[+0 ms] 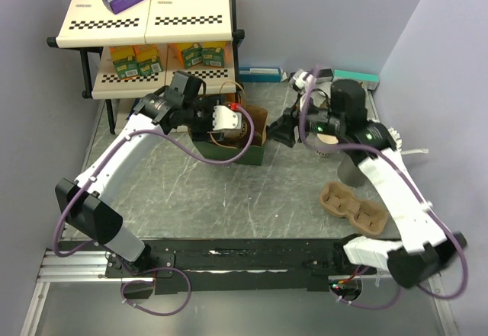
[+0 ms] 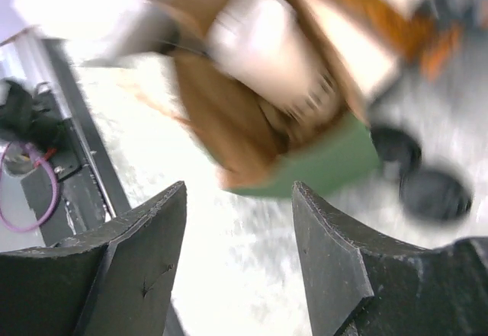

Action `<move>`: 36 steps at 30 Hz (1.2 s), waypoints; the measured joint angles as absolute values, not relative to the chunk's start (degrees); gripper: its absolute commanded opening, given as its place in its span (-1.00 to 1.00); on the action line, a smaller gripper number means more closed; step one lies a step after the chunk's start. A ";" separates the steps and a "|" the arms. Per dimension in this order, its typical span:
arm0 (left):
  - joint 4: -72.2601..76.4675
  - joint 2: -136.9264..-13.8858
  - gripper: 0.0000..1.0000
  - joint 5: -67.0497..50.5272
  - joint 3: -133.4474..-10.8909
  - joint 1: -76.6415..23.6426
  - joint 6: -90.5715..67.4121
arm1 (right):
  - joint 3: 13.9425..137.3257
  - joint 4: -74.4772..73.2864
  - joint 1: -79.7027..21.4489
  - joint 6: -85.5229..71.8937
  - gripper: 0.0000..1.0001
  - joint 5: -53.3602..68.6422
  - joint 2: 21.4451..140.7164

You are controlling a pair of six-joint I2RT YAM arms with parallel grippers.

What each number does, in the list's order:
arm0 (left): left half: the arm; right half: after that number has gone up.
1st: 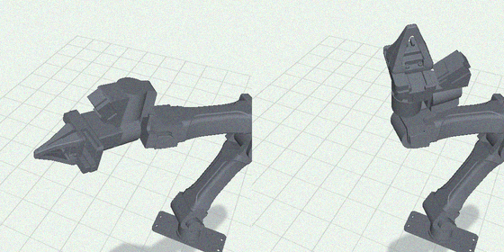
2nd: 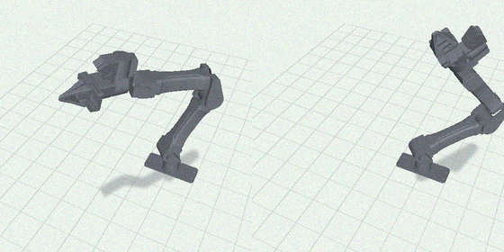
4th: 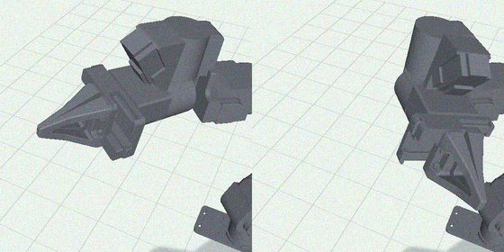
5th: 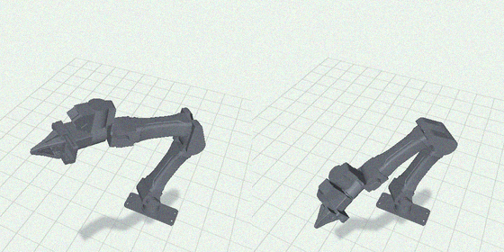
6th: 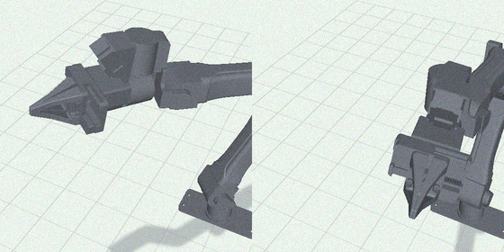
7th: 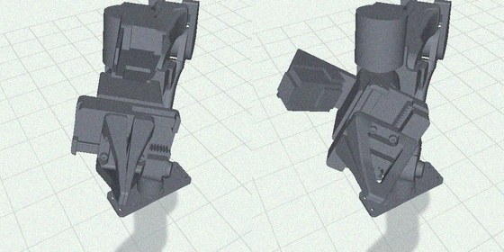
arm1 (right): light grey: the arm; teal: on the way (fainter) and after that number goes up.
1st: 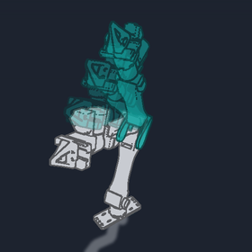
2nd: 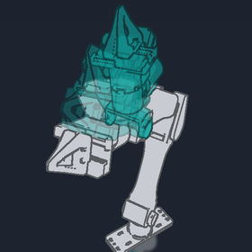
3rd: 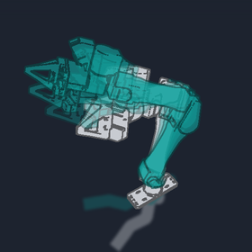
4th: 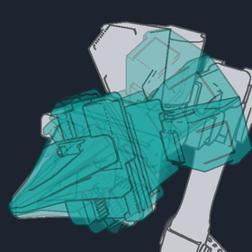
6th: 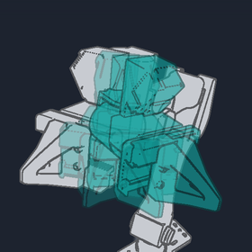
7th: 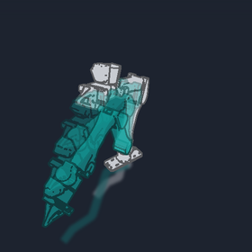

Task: Pack the takeout coffee

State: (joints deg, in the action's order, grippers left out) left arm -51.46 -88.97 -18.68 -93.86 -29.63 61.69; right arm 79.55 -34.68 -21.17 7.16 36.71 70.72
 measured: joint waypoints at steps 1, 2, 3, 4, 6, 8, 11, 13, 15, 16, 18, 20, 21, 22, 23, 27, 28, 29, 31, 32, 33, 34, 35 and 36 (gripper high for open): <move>-51.40 -88.97 -0.99 -18.83 -93.86 -29.58 61.47 | 79.35 -33.34 -22.13 8.19 0.29 37.85 68.77; -51.29 -88.95 -0.99 -19.29 -93.95 -29.36 60.49 | 79.22 -32.10 -23.68 9.19 0.29 38.70 67.13; -51.29 -88.95 -0.99 -19.70 -94.13 -29.21 59.81 | 78.81 -30.50 -25.78 10.35 0.25 39.09 65.73; -51.27 -88.95 -0.99 -19.92 -94.28 -29.08 58.98 | 78.37 -29.36 -27.49 11.09 0.23 39.35 64.97; -51.35 -88.97 -0.99 -21.08 -95.22 -28.62 57.14 | 76.38 -26.11 -31.79 12.05 0.20 39.44 63.66; -51.31 -88.97 -0.99 -22.24 -96.55 -28.12 55.20 | 72.99 -22.76 -34.68 12.69 0.17 38.54 63.18; -50.81 -88.97 -0.99 -23.59 -97.45 -27.64 52.86 | 68.84 -19.14 -36.75 13.37 0.10 36.86 64.05; -50.50 -88.97 -0.99 -24.36 -97.45 -27.29 51.35 | 66.54 -16.95 -38.26 13.63 0.06 36.01 65.17; -50.54 -88.97 -0.99 -24.93 -97.45 -27.18 50.06 | 65.56 -15.20 -40.05 13.80 0.05 35.33 66.70; -50.52 -88.97 -0.99 -25.19 -97.45 -27.18 49.74 | 65.43 -14.31 -40.80 13.82 0.06 35.05 67.24; -50.52 -88.97 -0.99 -25.74 -97.43 -27.18 48.99 | 65.21 -12.03 -42.41 14.02 0.06 33.89 68.12; -50.52 -88.97 -0.99 -26.02 -97.32 -27.18 48.27 | 65.21 -9.37 -44.40 14.22 0.05 32.40 68.53; -50.48 -88.92 -0.99 -26.15 -97.21 -27.18 48.01 | 65.21 -8.03 -45.36 14.26 0.03 31.68 68.77; -50.35 -88.82 -0.99 -26.22 -96.90 -27.18 47.62 | 65.23 -6.79 -46.28 14.26 0.01 30.52 68.97; -50.41 -88.66 -0.99 -26.26 -96.62 -27.18 47.27 | 65.23 -5.61 -47.24 14.33 0.00 29.41 69.30; -50.46 -87.64 -0.99 -26.33 -95.22 -27.18 46.35 | 65.25 -2.00 -50.13 14.68 -0.06 24.51 71.11; -50.43 -87.22 -0.99 -26.33 -94.87 -27.07 46.09 | 65.25 -1.54 -50.46 14.70 -0.07 23.57 71.44; -50.46 -87.00 -0.99 -26.30 -94.72 -26.98 45.82 | 65.25 -1.13 -50.74 14.83 -0.07 22.90 71.61; -50.30 -86.50 -0.99 -26.28 -94.45 -26.79 45.41 | 65.30 -0.73 -51.05 14.96 -0.09 21.91 71.61; -50.24 -86.32 -0.99 -26.28 -94.26 -26.76 45.28 | 65.49 -0.80 -51.16 15.20 -0.09 21.61 71.57; -50.24 -86.17 -0.99 -26.30 -94.13 -26.79 45.12 | 65.60 -0.80 -51.18 15.38 -0.09 21.45 71.57; -50.24 -86.13 -0.99 -26.30 -94.04 -26.81 45.04 | 65.67 -0.91 -51.20 15.70 -0.09 21.21 71.48; -50.15 -86.11 -0.99 -26.30 -93.97 -26.81 44.88 | 65.67 -1.13 -51.24 15.94 -0.09 20.86 71.29; -50.15 -86.11 -0.99 -26.30 -93.93 -26.81 44.77 | 65.67 -1.56 -51.24 16.16 -0.08 20.69 71.05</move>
State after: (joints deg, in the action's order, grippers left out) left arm -50.15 -86.11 -26.30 -93.93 -26.81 44.77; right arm 65.67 -1.56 -51.24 16.16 20.69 71.05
